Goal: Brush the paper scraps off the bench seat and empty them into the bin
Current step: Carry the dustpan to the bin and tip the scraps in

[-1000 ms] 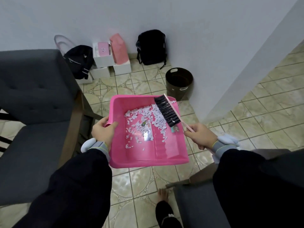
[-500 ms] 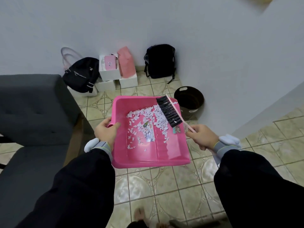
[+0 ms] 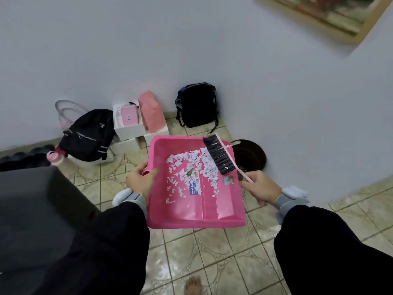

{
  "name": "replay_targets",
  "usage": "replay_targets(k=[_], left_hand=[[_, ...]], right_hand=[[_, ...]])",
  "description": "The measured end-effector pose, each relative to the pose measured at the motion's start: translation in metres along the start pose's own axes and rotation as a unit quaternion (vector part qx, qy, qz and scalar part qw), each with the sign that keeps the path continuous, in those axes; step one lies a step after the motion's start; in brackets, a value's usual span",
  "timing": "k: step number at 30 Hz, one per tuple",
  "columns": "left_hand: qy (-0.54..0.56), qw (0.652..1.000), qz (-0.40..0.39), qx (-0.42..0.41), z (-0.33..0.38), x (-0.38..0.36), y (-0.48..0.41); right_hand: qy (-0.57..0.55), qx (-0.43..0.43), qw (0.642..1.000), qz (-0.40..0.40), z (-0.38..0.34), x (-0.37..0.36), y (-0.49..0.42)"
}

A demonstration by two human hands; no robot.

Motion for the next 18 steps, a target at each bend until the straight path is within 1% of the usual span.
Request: replay_targets(k=[3, 8, 15, 18], left_hand=[[-0.016, 1.000, -0.022, -0.009, 0.019, -0.020, -0.030], [-0.032, 0.999, -0.035, -0.003, 0.027, -0.060, -0.080], [-0.050, 0.998, -0.030, -0.001, 0.026, -0.145, -0.120], [-0.064, 0.998, -0.027, 0.006, 0.016, -0.191, -0.136]], right_hand=[[-0.009, -0.008, 1.000, 0.012, -0.007, 0.013, -0.028], [-0.021, -0.022, 0.999, 0.028, -0.003, 0.036, -0.071], [-0.032, -0.050, 0.997, 0.049, 0.037, 0.080, -0.143], [-0.034, -0.054, 0.997, 0.034, 0.065, 0.102, -0.176]])
Point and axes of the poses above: each hand's wrist, its own y-axis away from the middle knuckle, its own x-axis out of the back of the hand, z = x × y, the point moved 3 cm from there along -y, towards the middle knuckle, and after that the axes turned 10 degrees about y, right-handed, at the moved point
